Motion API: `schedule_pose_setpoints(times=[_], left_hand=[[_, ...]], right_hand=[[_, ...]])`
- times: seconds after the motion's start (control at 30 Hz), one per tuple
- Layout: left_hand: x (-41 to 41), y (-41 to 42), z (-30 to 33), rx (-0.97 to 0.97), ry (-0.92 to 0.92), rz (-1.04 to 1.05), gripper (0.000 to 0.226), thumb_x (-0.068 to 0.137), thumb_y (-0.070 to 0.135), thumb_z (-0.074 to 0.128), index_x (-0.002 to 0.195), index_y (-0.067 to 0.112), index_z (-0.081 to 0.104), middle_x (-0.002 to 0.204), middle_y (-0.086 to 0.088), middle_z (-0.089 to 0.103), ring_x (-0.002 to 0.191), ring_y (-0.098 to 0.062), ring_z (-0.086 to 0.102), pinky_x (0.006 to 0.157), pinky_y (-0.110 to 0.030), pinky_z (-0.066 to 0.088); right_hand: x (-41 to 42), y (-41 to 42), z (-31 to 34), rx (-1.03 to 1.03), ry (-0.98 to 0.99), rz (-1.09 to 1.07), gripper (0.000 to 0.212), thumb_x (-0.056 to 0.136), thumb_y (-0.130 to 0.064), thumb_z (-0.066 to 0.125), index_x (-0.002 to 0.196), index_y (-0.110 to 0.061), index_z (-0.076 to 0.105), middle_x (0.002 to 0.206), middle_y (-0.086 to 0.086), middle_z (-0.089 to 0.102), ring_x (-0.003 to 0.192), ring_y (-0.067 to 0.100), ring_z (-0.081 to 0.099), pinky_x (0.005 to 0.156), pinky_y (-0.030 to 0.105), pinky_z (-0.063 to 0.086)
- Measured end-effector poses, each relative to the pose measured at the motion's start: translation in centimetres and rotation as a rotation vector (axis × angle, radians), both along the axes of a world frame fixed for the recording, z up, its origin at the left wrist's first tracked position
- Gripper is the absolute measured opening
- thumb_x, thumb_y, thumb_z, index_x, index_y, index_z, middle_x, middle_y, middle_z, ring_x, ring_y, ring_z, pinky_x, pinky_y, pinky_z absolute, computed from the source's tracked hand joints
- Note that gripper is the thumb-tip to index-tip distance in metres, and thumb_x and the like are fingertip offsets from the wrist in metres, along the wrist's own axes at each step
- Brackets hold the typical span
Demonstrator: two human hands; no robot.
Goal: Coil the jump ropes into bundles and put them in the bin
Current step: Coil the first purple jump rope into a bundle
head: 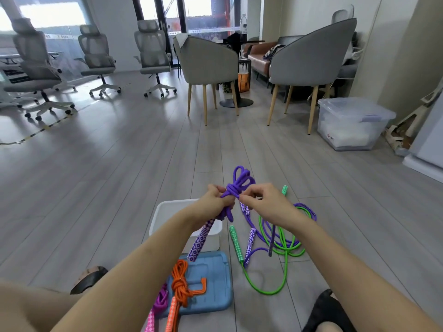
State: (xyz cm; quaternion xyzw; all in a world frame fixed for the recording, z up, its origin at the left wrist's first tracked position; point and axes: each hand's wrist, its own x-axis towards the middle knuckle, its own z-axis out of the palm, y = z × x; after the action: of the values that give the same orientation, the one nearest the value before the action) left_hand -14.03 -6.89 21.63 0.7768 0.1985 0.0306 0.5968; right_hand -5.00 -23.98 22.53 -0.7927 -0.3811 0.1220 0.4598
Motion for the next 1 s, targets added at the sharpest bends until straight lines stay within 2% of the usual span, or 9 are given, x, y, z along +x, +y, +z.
schedule_pose_setpoints(times=[0.13,0.23,0.33,0.43,0.53,0.63,0.77,0.9,1.0], left_hand=[[0.1,0.1,1.7,-0.131,-0.178,-0.019,0.028,0.103,0.015,0.058,0.122,-0.001,0.047,0.092,-0.009,0.068,0.067,-0.013,0.058,0.061,-0.026,0.048],[-0.2,0.0,3.4,-0.316,-0.259,-0.121,0.015,0.103,0.010,0.056,0.114,0.003,0.050,0.090,-0.012,0.068,0.067,-0.017,0.059,0.062,-0.025,0.050],[-0.9,0.0,4.6,-0.464,-0.225,-0.377,0.020,0.098,0.012,0.057,0.115,0.008,0.046,0.088,-0.015,0.064,0.068,-0.018,0.058,0.063,-0.024,0.050],[-1.4,-0.2,5.1,-0.477,-0.085,-0.557,0.013,0.098,0.009,0.052,0.108,0.010,0.044,0.084,-0.016,0.059,0.066,-0.018,0.059,0.059,-0.022,0.052],[-1.7,-0.3,4.9,-0.315,0.102,-0.652,0.013,0.096,0.009,0.058,0.103,0.009,0.047,0.084,-0.017,0.064,0.073,-0.023,0.062,0.064,-0.026,0.054],[-1.5,-0.2,3.7,-0.039,0.232,-0.648,0.025,0.090,0.018,0.069,0.106,0.010,0.051,0.091,-0.019,0.070,0.088,-0.035,0.059,0.076,-0.041,0.046],[-1.0,-0.3,3.0,0.084,0.294,-0.617,0.023,0.090,0.017,0.073,0.104,0.012,0.056,0.098,-0.026,0.073,0.091,-0.037,0.064,0.083,-0.052,0.042],[-0.4,-0.9,3.5,0.296,0.351,-0.657,0.015,0.093,0.016,0.072,0.102,0.015,0.061,0.096,-0.018,0.077,0.082,-0.025,0.071,0.075,-0.042,0.048],[0.1,-1.8,2.9,0.472,0.324,-0.529,0.012,0.092,0.017,0.070,0.100,0.018,0.060,0.087,-0.010,0.077,0.068,-0.014,0.068,0.060,-0.027,0.049]], right_hand=[[1.2,-0.8,-0.2,0.155,0.322,0.088,0.018,0.102,-0.021,0.063,0.095,-0.014,0.077,0.071,0.002,0.059,0.049,0.006,0.040,0.048,0.020,0.033],[2.5,-1.5,-0.3,0.159,0.425,0.143,0.025,0.102,-0.031,0.062,0.092,-0.013,0.076,0.067,0.000,0.047,0.049,0.006,0.031,0.049,0.021,0.023],[3.6,-2.6,-0.5,0.180,0.473,0.216,0.029,0.097,-0.038,0.067,0.083,-0.013,0.072,0.061,-0.002,0.036,0.052,0.010,0.027,0.054,0.028,0.019],[4.3,-3.8,-0.8,0.123,0.410,0.248,0.014,0.095,-0.018,0.070,0.081,-0.017,0.072,0.063,0.004,0.041,0.056,0.011,0.034,0.054,0.028,0.028],[4.6,-4.3,-0.5,-0.060,0.271,0.278,0.018,0.095,0.003,0.067,0.081,-0.007,0.072,0.068,0.001,0.059,0.063,0.008,0.049,0.061,0.026,0.040],[4.5,-4.0,-0.3,-0.187,0.210,0.261,0.019,0.095,-0.019,0.074,0.079,-0.008,0.074,0.067,-0.005,0.063,0.063,0.003,0.052,0.062,0.020,0.042],[4.6,-3.6,0.0,-0.256,0.115,0.215,0.024,0.089,-0.038,0.079,0.083,-0.014,0.080,0.066,-0.006,0.061,0.065,0.008,0.047,0.067,0.029,0.038],[4.3,-3.3,0.5,-0.363,0.025,0.229,0.028,0.087,-0.043,0.079,0.082,-0.015,0.079,0.065,-0.007,0.059,0.062,0.006,0.047,0.063,0.028,0.037],[4.1,-2.5,0.5,-0.406,-0.103,0.160,0.029,0.087,-0.043,0.076,0.079,-0.015,0.077,0.067,0.003,0.065,0.060,0.007,0.049,0.062,0.032,0.041]])
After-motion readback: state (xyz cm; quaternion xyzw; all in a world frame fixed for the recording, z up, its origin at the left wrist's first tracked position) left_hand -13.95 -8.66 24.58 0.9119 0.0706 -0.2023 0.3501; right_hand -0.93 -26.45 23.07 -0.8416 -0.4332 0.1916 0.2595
